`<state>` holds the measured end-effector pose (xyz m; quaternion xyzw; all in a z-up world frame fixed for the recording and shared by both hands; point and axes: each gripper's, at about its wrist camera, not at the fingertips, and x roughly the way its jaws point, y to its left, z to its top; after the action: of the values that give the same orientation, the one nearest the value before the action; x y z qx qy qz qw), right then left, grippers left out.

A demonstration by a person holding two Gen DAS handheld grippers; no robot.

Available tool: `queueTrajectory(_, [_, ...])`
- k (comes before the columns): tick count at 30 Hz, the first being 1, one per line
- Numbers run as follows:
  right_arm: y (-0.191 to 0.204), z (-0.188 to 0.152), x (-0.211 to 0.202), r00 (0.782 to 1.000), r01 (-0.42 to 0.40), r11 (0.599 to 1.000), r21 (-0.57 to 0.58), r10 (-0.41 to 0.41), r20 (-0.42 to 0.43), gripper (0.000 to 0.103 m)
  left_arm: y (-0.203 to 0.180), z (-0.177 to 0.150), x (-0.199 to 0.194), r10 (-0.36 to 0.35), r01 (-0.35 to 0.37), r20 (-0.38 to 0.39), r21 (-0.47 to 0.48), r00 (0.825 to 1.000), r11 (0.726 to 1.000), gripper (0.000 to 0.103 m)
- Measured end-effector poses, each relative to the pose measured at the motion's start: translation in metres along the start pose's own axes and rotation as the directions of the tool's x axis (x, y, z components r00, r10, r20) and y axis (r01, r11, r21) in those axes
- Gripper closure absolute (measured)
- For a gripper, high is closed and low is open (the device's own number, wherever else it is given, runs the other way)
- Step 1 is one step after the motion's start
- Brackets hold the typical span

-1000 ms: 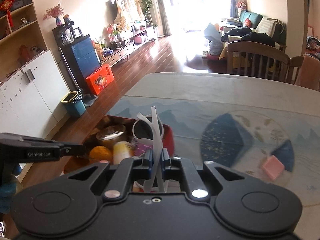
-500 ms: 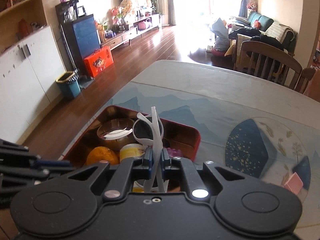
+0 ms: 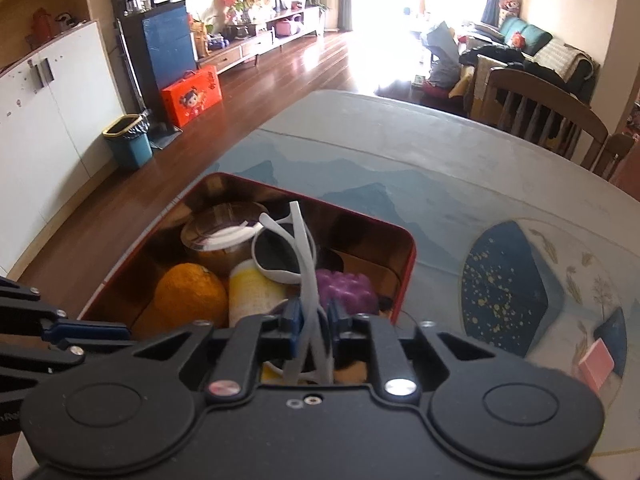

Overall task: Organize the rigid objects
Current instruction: 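Open the left tool to drop the clipper while the right tool releases the sunglasses into the box, then withdraw both open tools from the box back over the table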

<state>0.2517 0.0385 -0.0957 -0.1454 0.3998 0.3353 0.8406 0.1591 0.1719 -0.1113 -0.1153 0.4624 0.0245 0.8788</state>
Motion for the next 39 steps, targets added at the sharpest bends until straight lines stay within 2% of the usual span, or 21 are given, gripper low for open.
queueTrajectory(3, [-0.004, -0.003, -0.002, 1.000, 0.001, 1.000, 0.015, -0.002, 0.005, 0.083, -0.001, -0.001, 0.000, 0.002, -0.002, -0.004, -0.003, 1.000, 1.000, 0.092])
queueTrajectory(10, [-0.009, -0.007, -0.014, 0.999, -0.029, 0.998, 0.051, 0.029, 0.016, 0.070, -0.005, -0.001, -0.001, 0.005, -0.005, -0.004, -0.017, 1.000, 1.000, 0.092])
queueTrajectory(25, [-0.015, -0.011, -0.062, 0.996, -0.062, 0.996, 0.061, 0.058, 0.070, 0.063, -0.027, 0.006, -0.020, 0.019, -0.019, 0.069, -0.003, 0.997, 1.000, 0.091])
queueTrajectory(27, [-0.018, -0.013, -0.070, 0.995, -0.066, 0.995, 0.072, 0.061, 0.080, 0.061, -0.030, 0.007, -0.024, 0.018, -0.017, 0.085, -0.005, 0.996, 1.000, 0.088])
queueTrajectory(30, [-0.024, -0.015, -0.080, 0.993, -0.071, 0.994, 0.086, 0.063, 0.095, 0.051, -0.036, 0.009, -0.028, 0.012, -0.012, 0.104, -0.001, 0.994, 1.000, 0.081])
queueTrajectory(39, [-0.044, -0.029, -0.112, 0.987, -0.083, 0.991, 0.106, 0.067, 0.146, 0.040, -0.058, 0.012, -0.034, 0.003, -0.006, 0.129, 0.019, 0.992, 1.000, 0.077])
